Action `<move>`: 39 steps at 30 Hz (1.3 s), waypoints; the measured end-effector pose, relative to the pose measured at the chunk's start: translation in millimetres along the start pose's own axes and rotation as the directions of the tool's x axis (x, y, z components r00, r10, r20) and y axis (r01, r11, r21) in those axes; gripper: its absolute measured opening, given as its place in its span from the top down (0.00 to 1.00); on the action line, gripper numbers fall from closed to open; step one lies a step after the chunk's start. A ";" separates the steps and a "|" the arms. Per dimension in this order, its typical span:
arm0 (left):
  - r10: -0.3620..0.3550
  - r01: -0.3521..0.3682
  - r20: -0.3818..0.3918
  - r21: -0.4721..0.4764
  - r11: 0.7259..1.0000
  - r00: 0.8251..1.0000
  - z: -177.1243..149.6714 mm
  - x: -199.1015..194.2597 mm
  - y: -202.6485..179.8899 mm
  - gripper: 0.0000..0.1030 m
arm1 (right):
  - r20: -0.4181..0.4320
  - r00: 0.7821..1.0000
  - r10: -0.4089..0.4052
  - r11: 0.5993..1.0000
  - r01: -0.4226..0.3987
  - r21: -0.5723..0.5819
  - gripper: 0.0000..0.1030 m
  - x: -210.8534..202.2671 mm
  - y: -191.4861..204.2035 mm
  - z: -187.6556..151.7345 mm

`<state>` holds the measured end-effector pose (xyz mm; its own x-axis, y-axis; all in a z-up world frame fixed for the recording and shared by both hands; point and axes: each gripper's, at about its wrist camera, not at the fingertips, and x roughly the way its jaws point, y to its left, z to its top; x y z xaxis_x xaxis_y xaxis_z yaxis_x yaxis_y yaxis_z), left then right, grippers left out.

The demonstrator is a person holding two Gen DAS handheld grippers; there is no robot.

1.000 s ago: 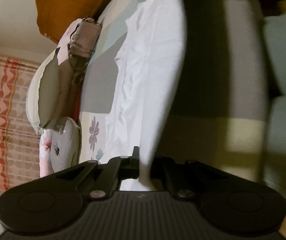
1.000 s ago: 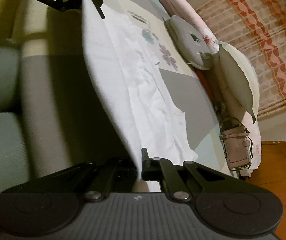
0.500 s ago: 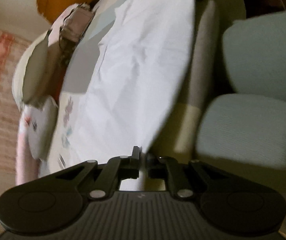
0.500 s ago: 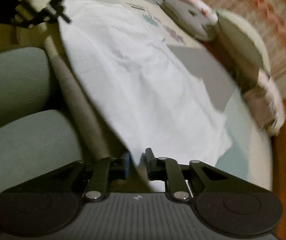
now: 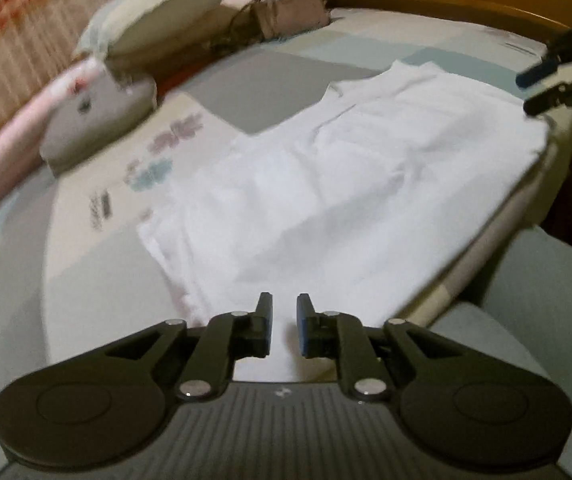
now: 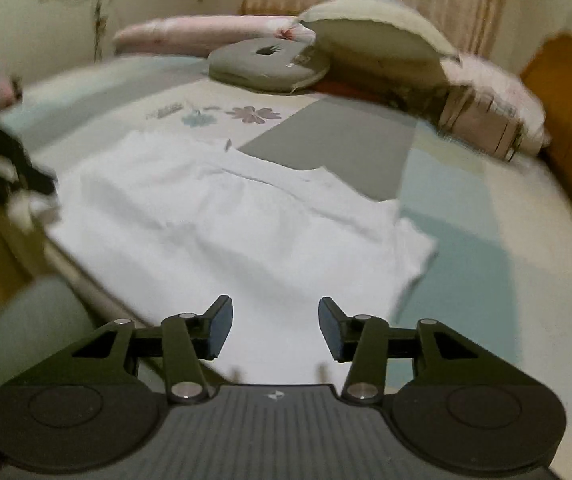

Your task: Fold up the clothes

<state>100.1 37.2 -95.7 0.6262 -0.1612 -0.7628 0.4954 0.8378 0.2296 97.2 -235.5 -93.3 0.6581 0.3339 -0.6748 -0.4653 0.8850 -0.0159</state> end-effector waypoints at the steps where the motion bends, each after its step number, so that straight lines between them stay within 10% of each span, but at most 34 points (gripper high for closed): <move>1: -0.016 0.016 -0.018 -0.025 1.000 1.000 -4.0 6.6 -1.5 0.85 | -0.014 1.000 0.009 0.999 -0.009 0.034 0.45 9.9 -0.5 -2.3; 7: -0.003 0.001 -0.013 -0.140 0.990 1.000 -27.3 -7.8 11.3 0.59 | -0.066 0.998 -0.004 0.994 0.011 0.107 0.29 21.6 -5.7 -37.9; 14: -0.018 0.032 0.132 -0.107 0.994 0.991 20.3 0.5 17.1 0.37 | 0.044 0.998 -0.041 0.993 0.036 0.113 0.10 25.7 2.2 14.5; 28: -0.132 0.145 0.079 -0.187 0.972 0.988 7.4 31.8 38.4 0.33 | 0.002 0.993 -0.118 0.974 0.115 0.196 0.00 84.6 -10.4 3.5; 39: -0.205 0.253 0.203 -0.250 0.935 0.957 54.2 58.7 37.5 0.26 | -0.025 0.990 -0.140 0.974 0.142 0.176 0.00 92.0 -4.5 10.4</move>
<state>188.1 30.9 -99.1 0.6204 -0.4322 -0.6544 0.4711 0.8725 -0.1296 166.0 -205.3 -147.7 0.7021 0.1984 -0.6838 -0.2556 0.9666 0.0181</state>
